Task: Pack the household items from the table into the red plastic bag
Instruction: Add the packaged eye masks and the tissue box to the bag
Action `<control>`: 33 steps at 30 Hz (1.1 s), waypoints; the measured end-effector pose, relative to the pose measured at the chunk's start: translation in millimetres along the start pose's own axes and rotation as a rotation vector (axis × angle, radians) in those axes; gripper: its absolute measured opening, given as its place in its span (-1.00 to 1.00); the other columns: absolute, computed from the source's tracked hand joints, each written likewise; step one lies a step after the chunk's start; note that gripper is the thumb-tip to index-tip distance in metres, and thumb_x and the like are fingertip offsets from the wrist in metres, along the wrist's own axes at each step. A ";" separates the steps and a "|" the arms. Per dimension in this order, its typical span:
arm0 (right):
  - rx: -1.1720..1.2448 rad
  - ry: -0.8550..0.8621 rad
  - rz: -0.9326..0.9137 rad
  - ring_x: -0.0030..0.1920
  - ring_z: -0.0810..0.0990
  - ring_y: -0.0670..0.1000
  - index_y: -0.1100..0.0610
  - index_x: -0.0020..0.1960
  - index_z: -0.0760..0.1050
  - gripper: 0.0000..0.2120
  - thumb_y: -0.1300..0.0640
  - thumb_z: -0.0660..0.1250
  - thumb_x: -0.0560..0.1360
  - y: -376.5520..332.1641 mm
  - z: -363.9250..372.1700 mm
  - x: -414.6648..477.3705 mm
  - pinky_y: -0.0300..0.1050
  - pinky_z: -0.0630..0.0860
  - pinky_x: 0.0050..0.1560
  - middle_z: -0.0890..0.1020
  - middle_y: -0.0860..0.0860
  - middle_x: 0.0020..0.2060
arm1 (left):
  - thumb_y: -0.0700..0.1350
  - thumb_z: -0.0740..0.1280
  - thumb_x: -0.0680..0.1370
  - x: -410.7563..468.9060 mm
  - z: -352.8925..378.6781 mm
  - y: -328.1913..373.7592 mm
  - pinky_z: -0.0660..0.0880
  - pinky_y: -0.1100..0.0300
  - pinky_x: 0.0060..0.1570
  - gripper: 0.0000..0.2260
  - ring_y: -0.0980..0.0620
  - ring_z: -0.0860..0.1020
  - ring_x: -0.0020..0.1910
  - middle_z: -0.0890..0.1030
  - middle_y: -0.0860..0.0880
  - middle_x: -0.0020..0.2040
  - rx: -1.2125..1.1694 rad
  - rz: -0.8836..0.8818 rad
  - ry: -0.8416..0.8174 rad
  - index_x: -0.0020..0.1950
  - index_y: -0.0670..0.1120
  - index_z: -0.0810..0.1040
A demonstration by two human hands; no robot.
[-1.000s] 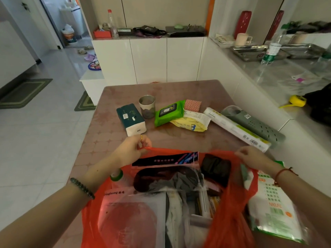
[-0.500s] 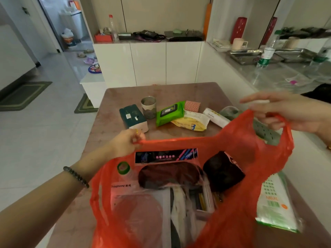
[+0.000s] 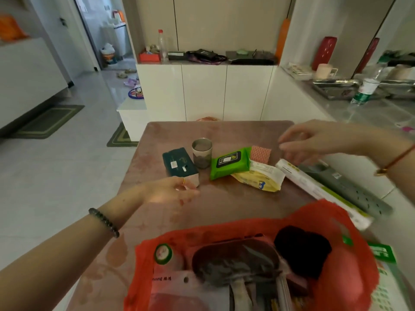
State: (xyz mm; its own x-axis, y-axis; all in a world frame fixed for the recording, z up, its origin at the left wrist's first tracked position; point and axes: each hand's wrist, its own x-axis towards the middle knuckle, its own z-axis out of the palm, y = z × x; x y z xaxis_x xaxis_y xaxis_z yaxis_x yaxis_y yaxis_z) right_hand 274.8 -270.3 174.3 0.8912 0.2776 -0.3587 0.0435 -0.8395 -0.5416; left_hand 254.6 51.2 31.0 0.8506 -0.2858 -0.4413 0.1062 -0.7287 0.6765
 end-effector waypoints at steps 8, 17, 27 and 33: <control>0.215 -0.094 0.038 0.35 0.38 0.10 0.17 0.46 0.09 -0.20 -0.03 0.44 0.39 -50.0 165.7 170.7 -0.06 0.45 0.16 0.30 0.09 0.43 | -0.05 0.20 0.58 82.9 -5.6 -24.4 0.39 0.01 0.18 -0.51 -0.17 0.41 0.30 0.39 -0.17 0.38 -0.620 -0.292 0.579 0.46 -0.14 0.15; 0.735 0.080 0.174 0.22 0.48 0.08 0.20 0.29 0.32 -0.45 0.04 0.42 0.40 -50.2 243.1 233.9 -0.12 0.44 0.14 0.47 0.05 0.14 | -0.01 0.20 0.58 105.7 8.7 -69.7 0.48 0.08 -0.19 -0.64 -0.03 0.50 -0.23 0.53 -0.10 -0.04 -0.991 -0.434 0.442 0.31 -0.16 0.38; 0.984 -0.072 0.075 -0.03 0.60 0.09 0.18 0.11 0.38 -0.59 0.05 0.45 0.38 -47.5 192.3 128.9 -0.04 0.58 -0.19 0.57 0.14 0.09 | 0.12 0.29 0.46 13.4 9.8 -9.7 0.57 0.18 -0.31 -0.65 0.02 0.61 -0.17 0.67 -0.08 -0.05 -1.142 -0.209 0.269 0.14 -0.06 0.52; 0.458 0.020 -0.248 0.12 0.54 -0.17 -0.14 -0.01 0.47 -0.63 -0.31 0.25 0.29 5.0 128.6 -17.3 -0.17 0.50 0.16 0.56 -0.18 0.08 | 0.11 0.41 0.25 -73.4 32.2 50.4 0.64 0.19 -0.29 -0.36 0.03 0.68 -0.12 0.63 -0.08 0.16 -1.108 -0.018 0.223 0.31 0.06 0.39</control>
State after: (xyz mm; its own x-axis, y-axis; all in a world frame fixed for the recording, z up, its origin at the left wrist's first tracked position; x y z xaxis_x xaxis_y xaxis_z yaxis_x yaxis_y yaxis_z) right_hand 201.5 -219.2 80.1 0.8881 0.4291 -0.1650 0.0564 -0.4580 -0.8872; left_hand 181.0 15.4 78.5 0.9055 -0.0822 -0.4164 0.4230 0.2540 0.8698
